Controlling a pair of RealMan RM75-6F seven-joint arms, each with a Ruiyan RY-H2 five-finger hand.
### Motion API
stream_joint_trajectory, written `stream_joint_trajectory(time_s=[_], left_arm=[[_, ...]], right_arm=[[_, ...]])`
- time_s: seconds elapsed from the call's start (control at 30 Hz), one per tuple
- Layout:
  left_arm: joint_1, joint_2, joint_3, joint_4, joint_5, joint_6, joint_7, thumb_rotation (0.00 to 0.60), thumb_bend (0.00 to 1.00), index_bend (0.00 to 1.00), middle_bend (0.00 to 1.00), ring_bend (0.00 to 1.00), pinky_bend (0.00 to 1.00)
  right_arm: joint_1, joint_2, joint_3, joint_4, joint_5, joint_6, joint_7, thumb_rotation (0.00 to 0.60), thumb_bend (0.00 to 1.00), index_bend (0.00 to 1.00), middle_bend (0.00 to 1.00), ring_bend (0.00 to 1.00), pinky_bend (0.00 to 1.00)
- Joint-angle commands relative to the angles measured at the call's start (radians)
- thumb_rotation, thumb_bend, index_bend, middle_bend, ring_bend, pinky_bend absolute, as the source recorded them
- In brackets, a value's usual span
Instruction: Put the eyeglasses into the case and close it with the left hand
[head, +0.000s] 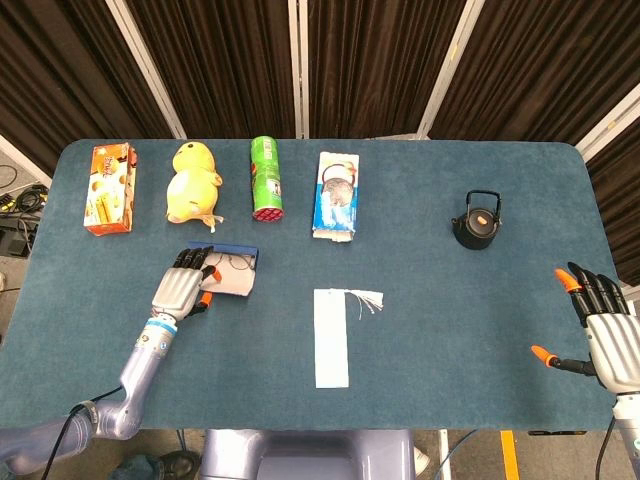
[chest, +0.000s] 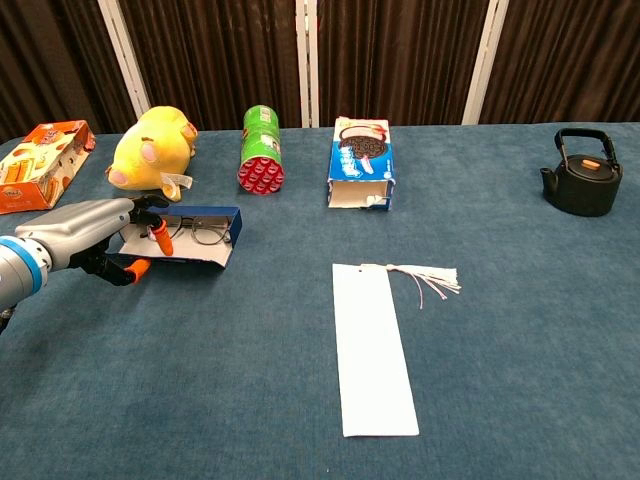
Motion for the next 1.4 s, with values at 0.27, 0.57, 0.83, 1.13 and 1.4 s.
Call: stream_joint_trajectory(time_s=[0.27, 0.57, 0.83, 1.13, 1.4], left_arm=[[0.015, 0.017, 0.026, -0.024, 0.042, 0.02, -0.023, 0.6, 0.58, 0.6, 0.0, 0.0, 0.0], [0.08, 0.159, 0.1, -0.177, 0.114, 0.081, -0.025, 0.6, 0.58, 0.62, 0.0, 0.0, 0.0], [0.112, 0.295, 0.146, -0.317, 0.159, 0.098, -0.016, 0.6, 0.58, 0.62, 0.0, 0.0, 0.0], [0.09, 0.316, 0.13, -0.361, 0.127, 0.042, -0.017, 0.6, 0.58, 0.62, 0.0, 0.0, 0.0], [0.048, 0.247, 0.088, -0.292, 0.057, -0.023, -0.022, 0.6, 0.58, 0.62, 0.0, 0.0, 0.0]], right_arm=[[0.001, -0.001, 0.0, 0.002, 0.001, -0.001, 0.0, 0.6, 0.0, 0.0, 0.0, 0.0, 0.0], [-0.002, 0.002, -0.002, -0.007, -0.01, 0.007, 0.002, 0.6, 0.0, 0.0, 0.0, 0.0, 0.0], [-0.005, 0.005, -0.005, -0.011, -0.017, 0.014, 0.001, 0.6, 0.0, 0.0, 0.0, 0.0, 0.0], [-0.002, 0.001, -0.005, -0.011, -0.015, 0.007, -0.009, 0.6, 0.0, 0.0, 0.0, 0.0, 0.0], [-0.001, -0.001, -0.003, -0.006, -0.005, 0.003, -0.01, 0.6, 0.0, 0.0, 0.0, 0.0, 0.0]])
